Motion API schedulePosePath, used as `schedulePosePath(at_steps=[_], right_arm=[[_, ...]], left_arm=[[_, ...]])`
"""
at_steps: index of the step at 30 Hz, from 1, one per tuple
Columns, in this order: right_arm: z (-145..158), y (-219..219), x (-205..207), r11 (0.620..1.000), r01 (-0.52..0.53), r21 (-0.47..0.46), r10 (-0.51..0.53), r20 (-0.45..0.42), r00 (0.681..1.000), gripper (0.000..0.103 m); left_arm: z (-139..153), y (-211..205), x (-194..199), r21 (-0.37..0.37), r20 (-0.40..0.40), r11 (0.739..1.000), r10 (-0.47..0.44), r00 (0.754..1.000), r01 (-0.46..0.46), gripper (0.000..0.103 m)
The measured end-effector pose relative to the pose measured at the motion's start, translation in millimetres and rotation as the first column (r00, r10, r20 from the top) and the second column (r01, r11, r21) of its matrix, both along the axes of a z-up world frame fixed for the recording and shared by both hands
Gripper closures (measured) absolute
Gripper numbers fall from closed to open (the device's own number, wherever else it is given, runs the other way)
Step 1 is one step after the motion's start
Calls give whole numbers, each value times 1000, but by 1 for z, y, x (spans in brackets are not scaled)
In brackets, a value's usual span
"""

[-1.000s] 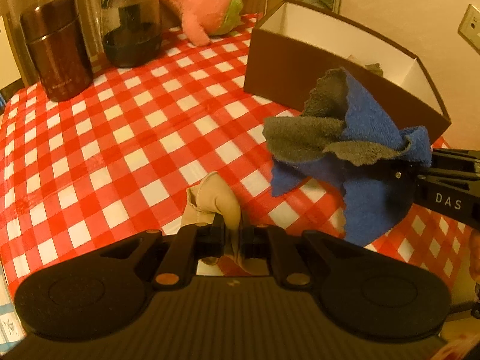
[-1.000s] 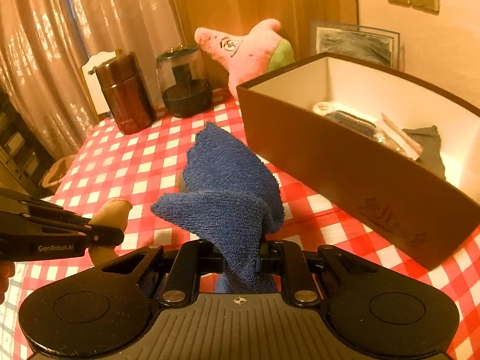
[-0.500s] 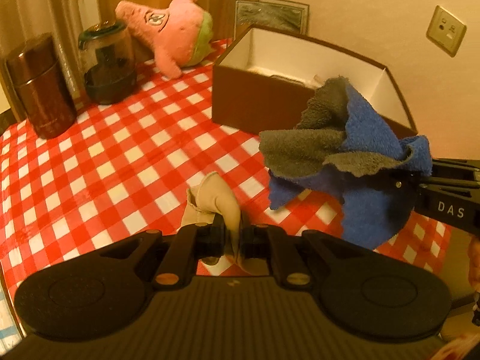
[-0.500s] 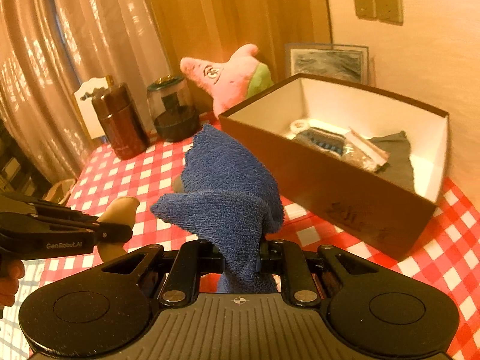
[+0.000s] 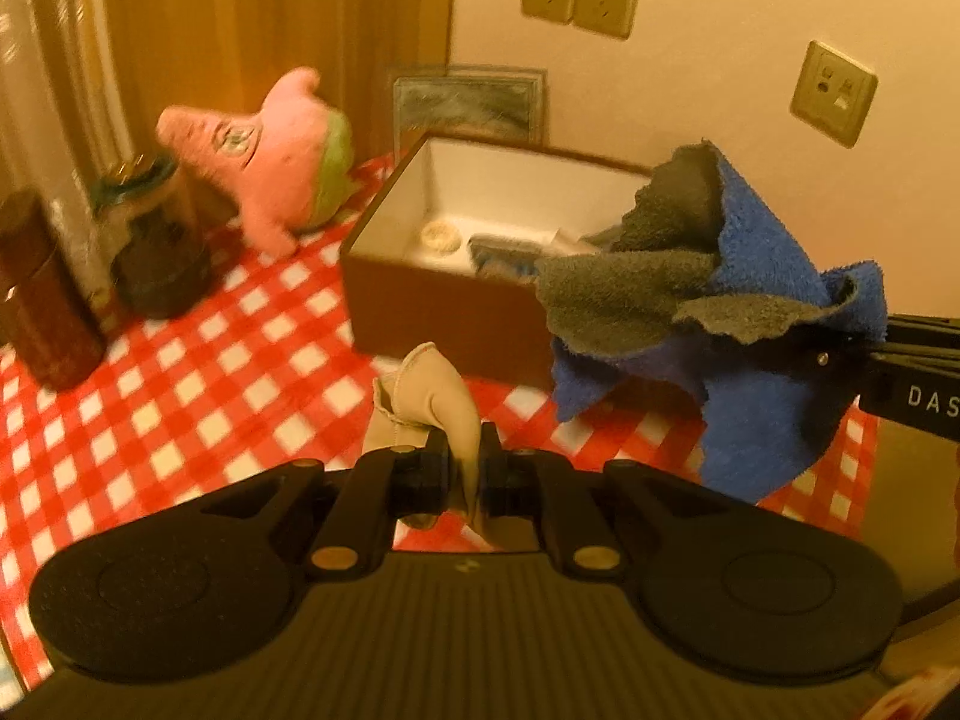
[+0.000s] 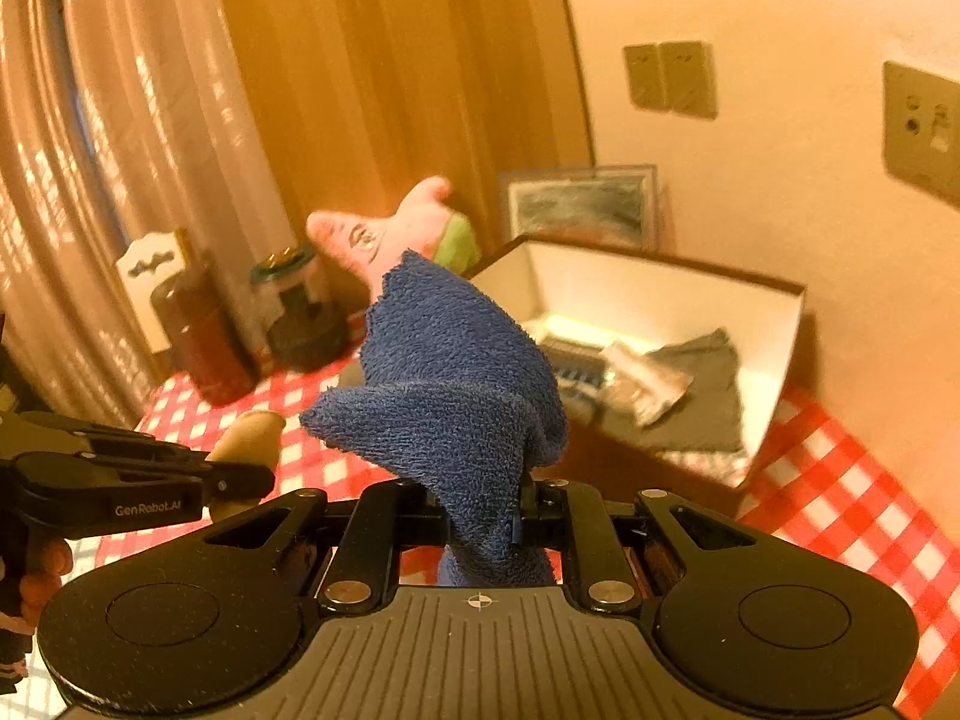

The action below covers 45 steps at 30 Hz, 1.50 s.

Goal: Organize soft objects
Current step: 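Carry the beige glove and blue-grey cloth up over the box, then lower the glove and cloth into the box and open both grippers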

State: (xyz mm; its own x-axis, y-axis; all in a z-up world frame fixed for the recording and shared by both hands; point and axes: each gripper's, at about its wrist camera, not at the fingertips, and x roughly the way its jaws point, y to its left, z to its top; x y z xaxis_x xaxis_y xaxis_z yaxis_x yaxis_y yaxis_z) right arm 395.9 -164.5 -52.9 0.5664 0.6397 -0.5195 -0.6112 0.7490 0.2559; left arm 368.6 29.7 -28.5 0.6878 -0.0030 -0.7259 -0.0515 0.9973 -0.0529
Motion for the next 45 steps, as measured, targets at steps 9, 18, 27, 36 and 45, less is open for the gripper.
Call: schedulePosePath(at_steps=[9,18,27,36,45], right_arm=[[27,-23,36,997,67,28,-68,48,997,87],[44,-31,81,991,133,27,-135,84,987,87],[28,-23,124,987,161,-28,-160,57,986,87],[4,-13,161,983,171,-66,-172,0,985,87],[-6,-9,179,980,178,-85,-181,-33,983,86]], left_arm=[[29,-26,54,29,76,997,-72,994,70,95],[40,-47,109,42,98,992,-126,987,123,95],[25,-58,155,49,48,986,-164,985,162,95],[0,-60,190,44,-14,983,-178,984,178,95],[-21,-57,216,28,-63,982,-183,981,185,87]])
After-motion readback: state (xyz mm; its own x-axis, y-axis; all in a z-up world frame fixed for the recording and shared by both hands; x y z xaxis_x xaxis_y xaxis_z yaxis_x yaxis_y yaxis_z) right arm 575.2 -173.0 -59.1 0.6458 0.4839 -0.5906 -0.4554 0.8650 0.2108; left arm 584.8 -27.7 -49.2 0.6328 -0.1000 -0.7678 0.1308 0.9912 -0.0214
